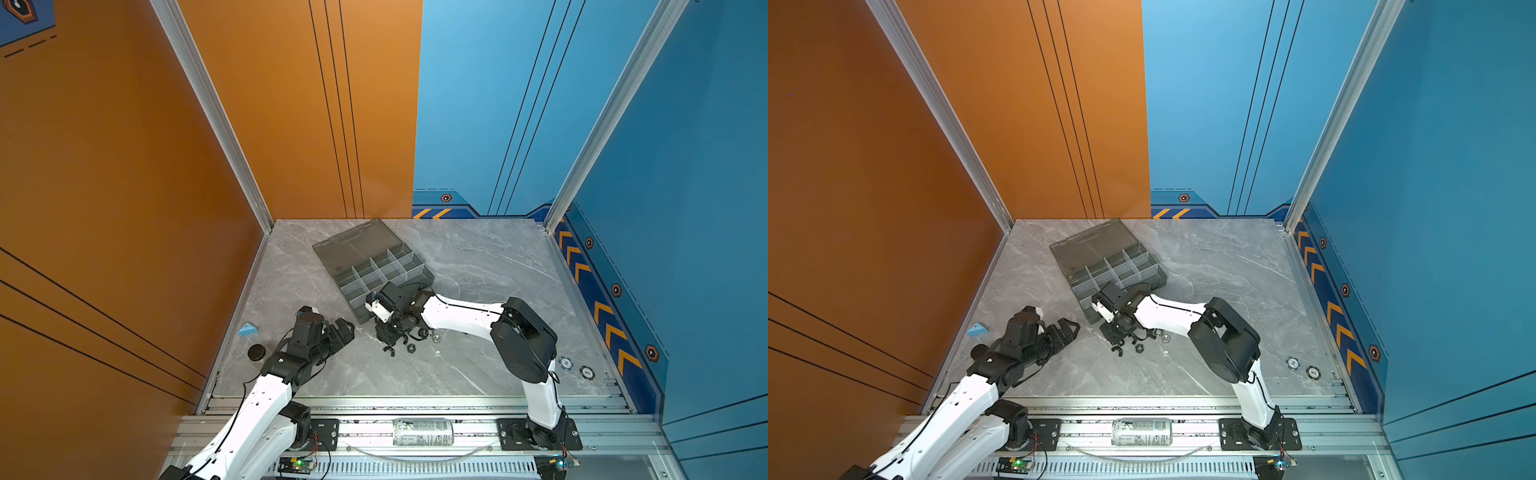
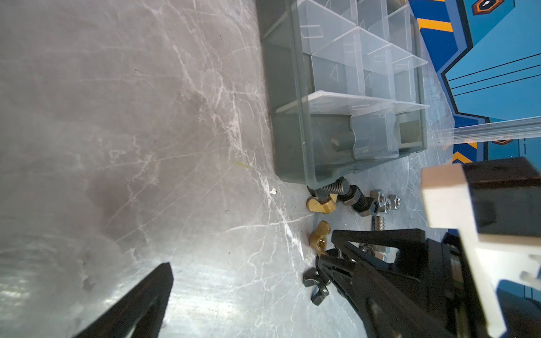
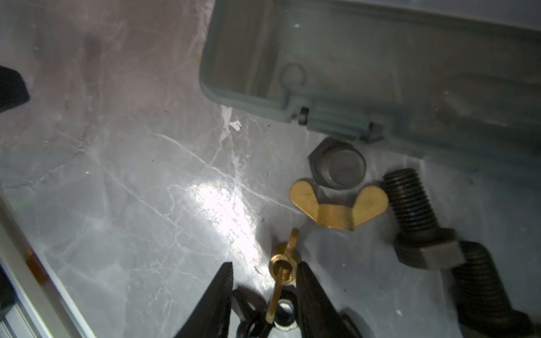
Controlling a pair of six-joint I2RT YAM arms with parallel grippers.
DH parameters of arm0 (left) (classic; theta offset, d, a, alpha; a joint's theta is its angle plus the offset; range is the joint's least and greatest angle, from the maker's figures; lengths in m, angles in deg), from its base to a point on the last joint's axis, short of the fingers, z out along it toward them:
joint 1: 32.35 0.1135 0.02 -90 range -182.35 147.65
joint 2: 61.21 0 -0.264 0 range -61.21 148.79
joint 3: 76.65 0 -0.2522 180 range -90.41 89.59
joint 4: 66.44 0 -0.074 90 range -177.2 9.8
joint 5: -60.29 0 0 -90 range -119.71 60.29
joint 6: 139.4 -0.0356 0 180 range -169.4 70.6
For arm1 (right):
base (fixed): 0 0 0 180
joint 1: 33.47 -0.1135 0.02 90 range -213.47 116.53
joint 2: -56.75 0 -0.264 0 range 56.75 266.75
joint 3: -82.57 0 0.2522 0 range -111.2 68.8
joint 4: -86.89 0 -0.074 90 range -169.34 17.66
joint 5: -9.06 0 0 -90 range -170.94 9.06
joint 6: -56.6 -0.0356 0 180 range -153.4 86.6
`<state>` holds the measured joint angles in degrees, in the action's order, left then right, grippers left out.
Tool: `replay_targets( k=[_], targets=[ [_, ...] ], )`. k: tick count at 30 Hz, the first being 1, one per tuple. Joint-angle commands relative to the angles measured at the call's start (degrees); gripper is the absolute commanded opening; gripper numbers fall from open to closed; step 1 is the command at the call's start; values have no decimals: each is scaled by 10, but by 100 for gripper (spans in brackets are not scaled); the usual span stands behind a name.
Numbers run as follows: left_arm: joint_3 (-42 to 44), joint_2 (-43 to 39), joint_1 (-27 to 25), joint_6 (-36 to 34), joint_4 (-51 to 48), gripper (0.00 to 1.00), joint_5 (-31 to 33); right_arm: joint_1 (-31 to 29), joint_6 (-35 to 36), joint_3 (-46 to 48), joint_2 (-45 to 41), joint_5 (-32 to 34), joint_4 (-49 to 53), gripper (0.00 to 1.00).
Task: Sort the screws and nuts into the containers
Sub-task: 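Reach the right gripper to the pile and grasp a brass wing nut, then lift the brass wing nut and drop it into a box compartment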
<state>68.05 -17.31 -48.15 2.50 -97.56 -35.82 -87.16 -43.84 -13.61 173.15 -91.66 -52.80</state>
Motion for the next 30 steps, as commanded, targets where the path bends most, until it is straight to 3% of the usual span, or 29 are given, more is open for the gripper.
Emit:
replay_targets(
  k=[1, 25, 30],
  targets=[
    [9, 2, 5, -11, 9, 98, -5, -1, -8, -13, 12, 22, 27, 37],
    [8, 12, 5, -10, 13, 98, -7, -4, -5, -25, 48, 40, 46, 23],
    [8, 13, 4, -10, 14, 98, -7, -4, -6, -29, 54, 42, 49, 16]
  ],
)
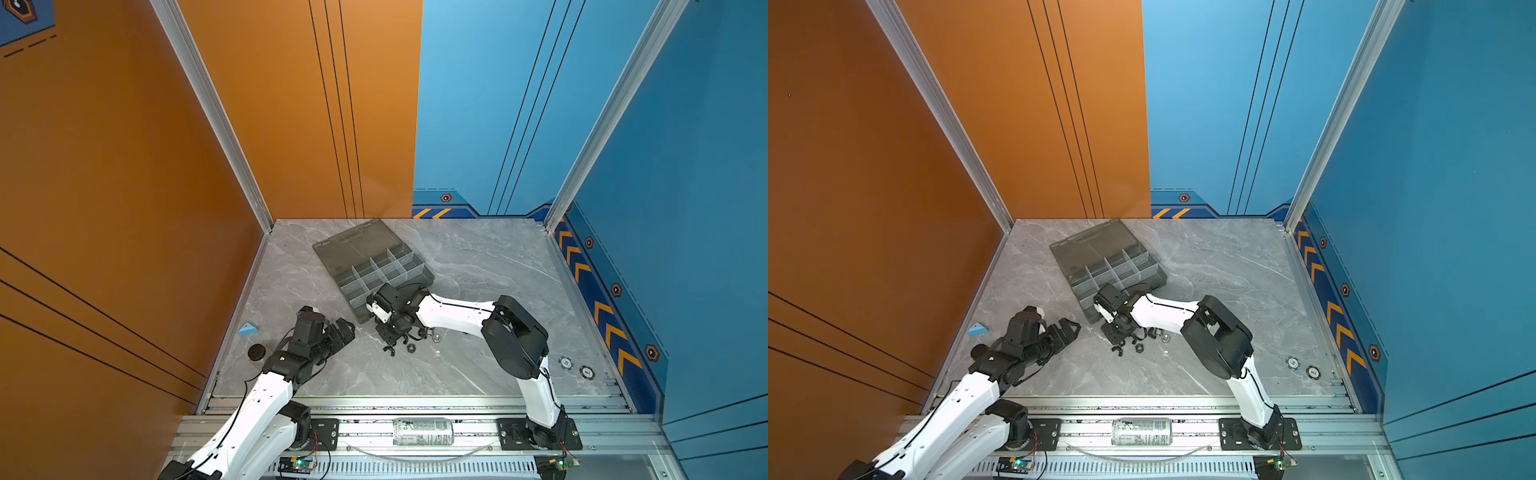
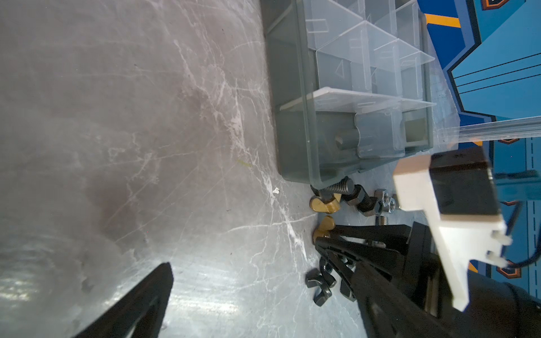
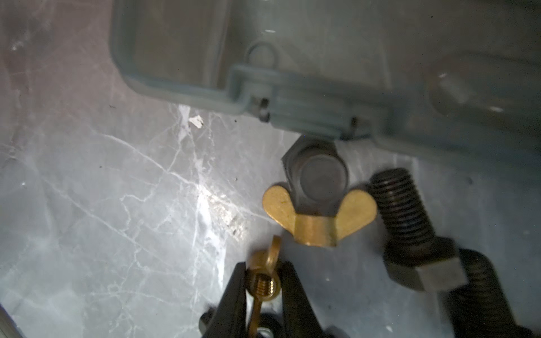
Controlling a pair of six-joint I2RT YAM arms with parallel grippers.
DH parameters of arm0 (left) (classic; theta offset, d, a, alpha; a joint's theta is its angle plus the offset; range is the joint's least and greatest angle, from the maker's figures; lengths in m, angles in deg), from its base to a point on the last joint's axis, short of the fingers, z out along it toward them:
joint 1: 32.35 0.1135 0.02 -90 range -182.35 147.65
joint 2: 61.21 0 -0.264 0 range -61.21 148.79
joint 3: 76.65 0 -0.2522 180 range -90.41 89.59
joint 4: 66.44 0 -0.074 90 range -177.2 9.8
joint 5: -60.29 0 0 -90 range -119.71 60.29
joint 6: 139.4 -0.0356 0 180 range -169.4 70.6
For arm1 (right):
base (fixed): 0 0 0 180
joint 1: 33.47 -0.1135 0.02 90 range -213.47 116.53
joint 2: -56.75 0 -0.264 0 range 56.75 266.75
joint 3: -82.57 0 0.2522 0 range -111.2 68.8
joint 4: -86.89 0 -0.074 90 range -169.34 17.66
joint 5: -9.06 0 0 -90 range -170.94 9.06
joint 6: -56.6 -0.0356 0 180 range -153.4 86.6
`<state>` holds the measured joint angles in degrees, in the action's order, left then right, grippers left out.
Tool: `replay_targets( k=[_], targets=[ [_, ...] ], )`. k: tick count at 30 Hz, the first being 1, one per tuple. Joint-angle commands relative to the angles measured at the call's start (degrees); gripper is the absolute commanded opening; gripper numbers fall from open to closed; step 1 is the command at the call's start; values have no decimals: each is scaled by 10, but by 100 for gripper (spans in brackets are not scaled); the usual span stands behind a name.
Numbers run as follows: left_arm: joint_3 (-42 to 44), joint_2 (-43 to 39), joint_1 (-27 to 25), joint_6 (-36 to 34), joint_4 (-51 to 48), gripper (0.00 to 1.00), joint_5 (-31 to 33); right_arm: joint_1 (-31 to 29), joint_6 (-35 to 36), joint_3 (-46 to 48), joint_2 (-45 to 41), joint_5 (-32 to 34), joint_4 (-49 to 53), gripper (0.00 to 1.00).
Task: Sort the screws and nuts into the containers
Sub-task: 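Lift the brass wing nut and drop it into a box compartment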
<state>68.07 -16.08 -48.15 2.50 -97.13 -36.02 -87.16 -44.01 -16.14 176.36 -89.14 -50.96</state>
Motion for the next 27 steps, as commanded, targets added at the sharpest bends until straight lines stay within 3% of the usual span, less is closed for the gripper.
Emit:
replay_targets(
  k=[1, 7, 19, 27],
  targets=[
    [7, 1, 5, -11, 9, 98, -6, -4, -3, -4, 21, 18, 32, 13],
    [7, 1, 5, -11, 8, 98, -6, -2, 5, -5, 8, 16, 33, 0],
    [3, 0, 5, -11, 5, 98, -8, 26, 35, -29, -69, -74, 35, 0],
    [6, 0, 5, -10, 14, 98, -14, 57, 48, -131, -64, -110, 44, 0]
  ],
)
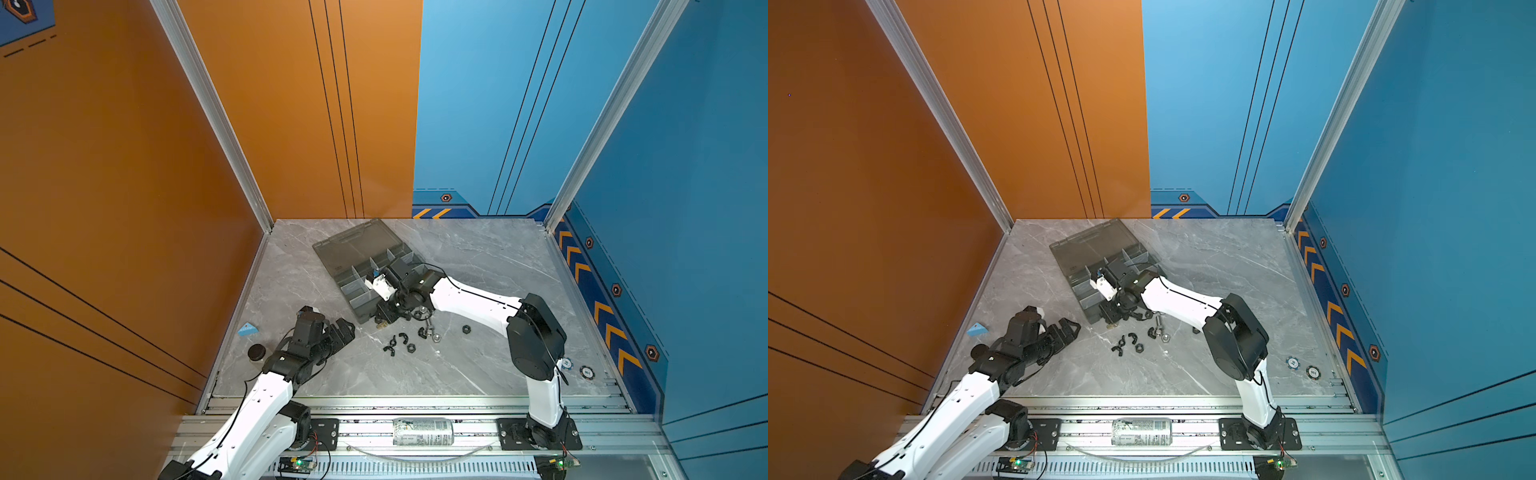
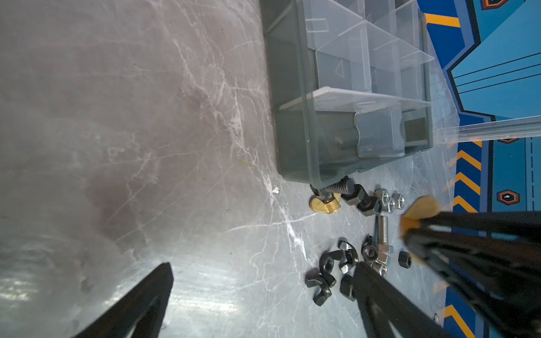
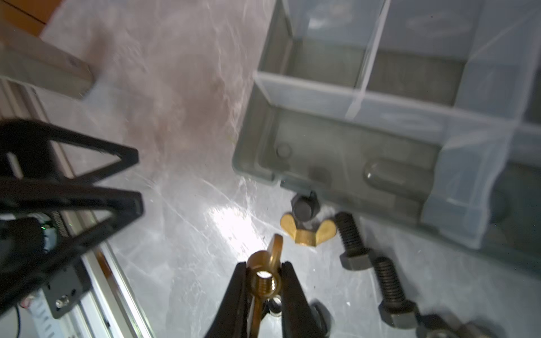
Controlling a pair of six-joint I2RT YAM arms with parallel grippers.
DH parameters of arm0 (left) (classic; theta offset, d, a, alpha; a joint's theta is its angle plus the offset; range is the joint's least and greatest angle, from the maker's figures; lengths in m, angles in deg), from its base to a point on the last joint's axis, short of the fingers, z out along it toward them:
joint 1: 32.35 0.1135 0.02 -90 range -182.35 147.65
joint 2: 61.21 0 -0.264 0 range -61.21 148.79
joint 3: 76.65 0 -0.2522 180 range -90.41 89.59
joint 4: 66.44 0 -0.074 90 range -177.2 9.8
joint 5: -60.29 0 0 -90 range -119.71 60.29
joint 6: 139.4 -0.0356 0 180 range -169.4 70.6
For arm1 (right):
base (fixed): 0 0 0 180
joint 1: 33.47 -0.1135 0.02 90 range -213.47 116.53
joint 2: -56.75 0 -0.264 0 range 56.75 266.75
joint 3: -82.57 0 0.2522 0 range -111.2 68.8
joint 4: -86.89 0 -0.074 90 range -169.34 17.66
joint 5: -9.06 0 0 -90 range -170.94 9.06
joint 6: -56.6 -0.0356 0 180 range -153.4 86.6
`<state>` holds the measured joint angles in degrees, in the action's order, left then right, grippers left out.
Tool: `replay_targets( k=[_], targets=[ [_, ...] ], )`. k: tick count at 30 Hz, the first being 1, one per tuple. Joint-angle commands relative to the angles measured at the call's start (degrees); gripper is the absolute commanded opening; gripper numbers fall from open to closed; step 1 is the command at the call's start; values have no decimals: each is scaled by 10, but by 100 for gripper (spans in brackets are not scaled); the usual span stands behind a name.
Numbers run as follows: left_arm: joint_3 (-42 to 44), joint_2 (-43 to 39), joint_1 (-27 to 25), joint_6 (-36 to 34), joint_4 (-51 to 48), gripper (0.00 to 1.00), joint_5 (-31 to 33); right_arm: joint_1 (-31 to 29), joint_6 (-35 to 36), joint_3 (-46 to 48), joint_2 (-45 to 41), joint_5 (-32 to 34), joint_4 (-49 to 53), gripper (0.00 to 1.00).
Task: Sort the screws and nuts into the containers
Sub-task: 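Lift the brass wing nut and drop it into a box compartment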
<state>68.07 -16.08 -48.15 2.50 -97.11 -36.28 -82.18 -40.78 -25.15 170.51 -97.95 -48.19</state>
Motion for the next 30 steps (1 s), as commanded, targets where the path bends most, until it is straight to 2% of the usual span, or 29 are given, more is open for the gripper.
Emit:
replay_targets(
  k=[1, 10, 14, 28, 30],
  targets=[
    [6, 1, 5, -10, 15, 98, -12, 9, 17, -63, 5, -21, 19, 0],
    [6, 3, 12, -14, 12, 98, -18, 25, 3, -296, 166, -1, 71, 0],
    [8, 4, 14, -14, 14, 98, -19, 27, 0, -352, 220, 8, 72, 0],
    [10, 4, 21, -15, 14, 98, -26, 24, -3, -372, 272, 26, 75, 0],
    [12, 3, 21, -15, 14, 98, -27, 23, -4, -372, 276, 27, 75, 3]
  ],
)
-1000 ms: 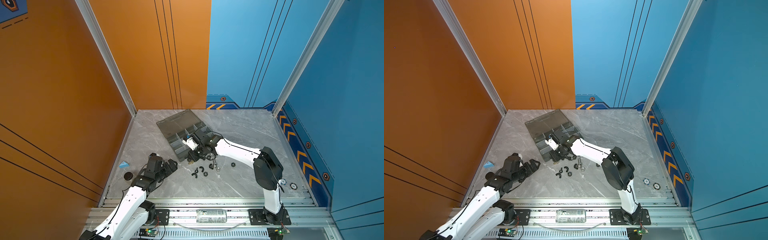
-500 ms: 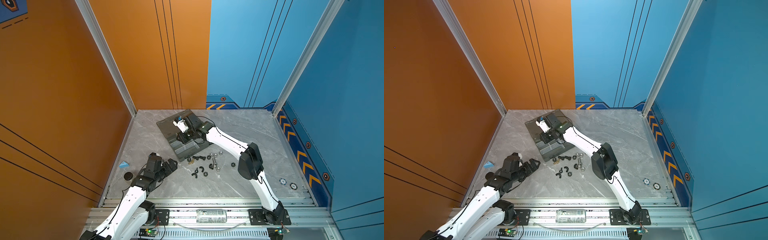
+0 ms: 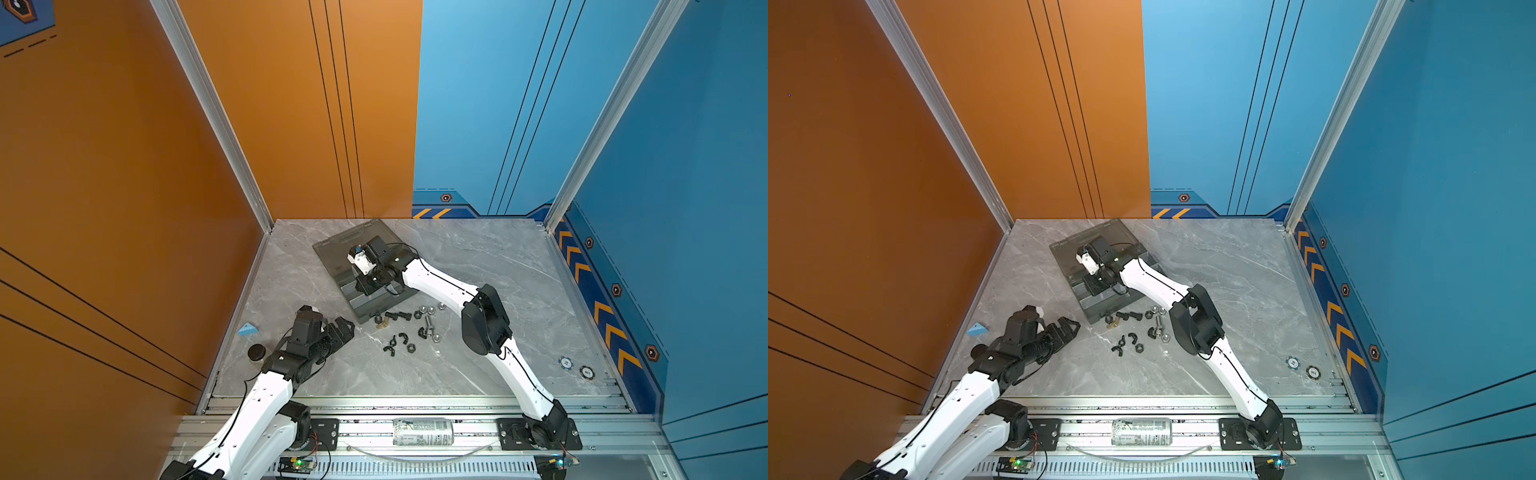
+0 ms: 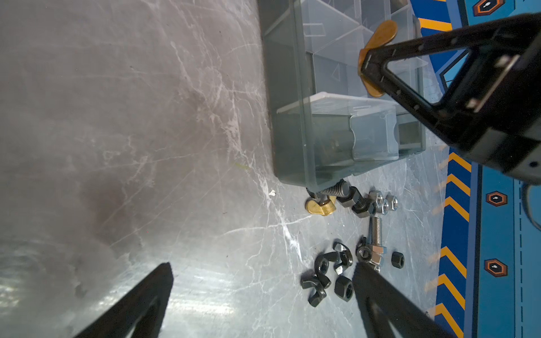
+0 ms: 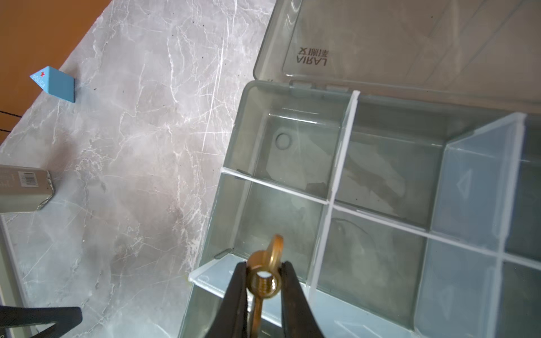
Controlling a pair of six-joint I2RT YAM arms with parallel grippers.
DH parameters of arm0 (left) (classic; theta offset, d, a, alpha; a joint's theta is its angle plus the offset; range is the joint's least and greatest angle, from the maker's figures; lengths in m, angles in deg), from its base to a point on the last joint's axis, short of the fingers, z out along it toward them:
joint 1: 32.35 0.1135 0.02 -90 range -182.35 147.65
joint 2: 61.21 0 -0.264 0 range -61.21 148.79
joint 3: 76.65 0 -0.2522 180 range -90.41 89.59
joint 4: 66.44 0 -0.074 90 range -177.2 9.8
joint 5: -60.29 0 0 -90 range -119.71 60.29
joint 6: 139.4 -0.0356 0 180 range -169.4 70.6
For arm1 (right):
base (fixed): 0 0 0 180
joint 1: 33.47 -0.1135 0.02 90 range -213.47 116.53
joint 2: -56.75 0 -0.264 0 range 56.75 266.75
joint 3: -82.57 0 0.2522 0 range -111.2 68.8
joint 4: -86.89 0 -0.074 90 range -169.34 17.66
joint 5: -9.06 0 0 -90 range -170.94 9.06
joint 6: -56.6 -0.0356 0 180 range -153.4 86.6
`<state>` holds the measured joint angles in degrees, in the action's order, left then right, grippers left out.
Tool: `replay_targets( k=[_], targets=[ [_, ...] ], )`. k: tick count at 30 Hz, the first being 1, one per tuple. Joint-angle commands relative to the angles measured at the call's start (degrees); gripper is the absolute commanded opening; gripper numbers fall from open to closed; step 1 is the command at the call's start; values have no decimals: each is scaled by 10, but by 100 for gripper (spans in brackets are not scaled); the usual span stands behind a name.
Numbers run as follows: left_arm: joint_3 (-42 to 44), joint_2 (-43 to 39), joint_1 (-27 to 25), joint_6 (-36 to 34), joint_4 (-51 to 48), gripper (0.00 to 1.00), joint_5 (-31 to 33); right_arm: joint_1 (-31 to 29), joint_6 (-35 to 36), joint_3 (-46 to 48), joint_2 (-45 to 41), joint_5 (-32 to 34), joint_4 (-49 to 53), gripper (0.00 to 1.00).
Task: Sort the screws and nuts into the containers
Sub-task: 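Lift the brass wing nut and drop it into a box compartment, then return the right gripper to the pile and grasp another brass wing nut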
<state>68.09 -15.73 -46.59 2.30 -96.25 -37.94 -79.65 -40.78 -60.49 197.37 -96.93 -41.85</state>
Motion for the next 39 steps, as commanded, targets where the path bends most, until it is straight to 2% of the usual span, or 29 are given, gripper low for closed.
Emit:
replay_targets(
  k=[1, 8, 12, 17, 21, 31, 39],
  targets=[
    [11, 0, 6, -13, 6, 98, -11, -3, -3, -18, 8, 18, 12, 5],
    [12, -2, 7, -13, 7, 98, -12, -4, -1, -18, 5, 29, 13, 29],
    [12, 0, 7, -12, 8, 98, -14, -3, 3, -18, -2, 29, 15, 37],
    [13, 1, 7, -10, 8, 98, -14, -2, 13, -7, -26, 28, 24, 40],
    [11, 3, 6, -11, 7, 98, -14, -1, 17, 42, -81, 22, 22, 42],
    [13, 20, -2, -8, 18, 98, -7, -17, 9, 268, -252, 22, -7, 45],
    [12, 45, -14, -6, 36, 98, -6, -34, -42, 421, -292, 27, -62, 47]
  ],
)
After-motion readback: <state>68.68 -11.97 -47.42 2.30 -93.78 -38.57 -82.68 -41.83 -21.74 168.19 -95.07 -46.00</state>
